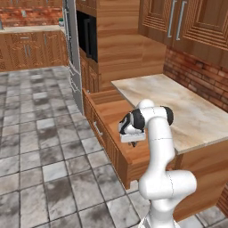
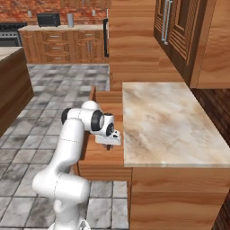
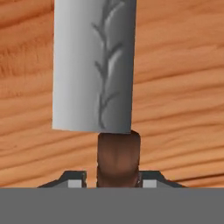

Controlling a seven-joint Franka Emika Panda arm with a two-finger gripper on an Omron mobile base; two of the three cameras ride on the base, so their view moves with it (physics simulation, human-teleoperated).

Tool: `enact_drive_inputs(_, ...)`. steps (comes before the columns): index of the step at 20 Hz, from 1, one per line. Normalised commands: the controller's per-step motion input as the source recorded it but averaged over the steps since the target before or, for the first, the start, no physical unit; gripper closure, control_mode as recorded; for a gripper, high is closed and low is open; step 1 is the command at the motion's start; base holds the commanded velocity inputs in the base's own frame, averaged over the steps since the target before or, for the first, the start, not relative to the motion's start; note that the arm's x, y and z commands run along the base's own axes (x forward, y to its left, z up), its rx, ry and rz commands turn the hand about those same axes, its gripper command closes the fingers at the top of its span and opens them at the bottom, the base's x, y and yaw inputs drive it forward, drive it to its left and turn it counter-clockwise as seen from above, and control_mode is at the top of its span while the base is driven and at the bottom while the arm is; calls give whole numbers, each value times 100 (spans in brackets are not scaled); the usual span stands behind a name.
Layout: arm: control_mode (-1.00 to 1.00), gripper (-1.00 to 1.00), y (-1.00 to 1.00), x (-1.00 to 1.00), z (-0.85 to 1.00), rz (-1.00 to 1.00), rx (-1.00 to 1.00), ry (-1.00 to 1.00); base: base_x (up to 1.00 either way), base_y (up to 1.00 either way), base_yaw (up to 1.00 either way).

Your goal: Pick up the metallic utensils from the counter and place them in the open drawer. Make sure not to pick up any wooden utensils.

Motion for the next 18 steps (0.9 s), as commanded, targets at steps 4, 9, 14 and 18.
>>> enact_drive_inputs(4,-100,-100,14,-6,5,0,-4,0,0,0,0)
enact_drive_inputs(9,-100,-100,9,-14,41,0,-10,0,0,0,0)
enact_drive_inputs(14,-100,-100,6,-37,91,0,-6,1,0,0,0)
enact_drive_inputs(18,-100,-100,23,-78,87,-3,-4,0,0,0,0)
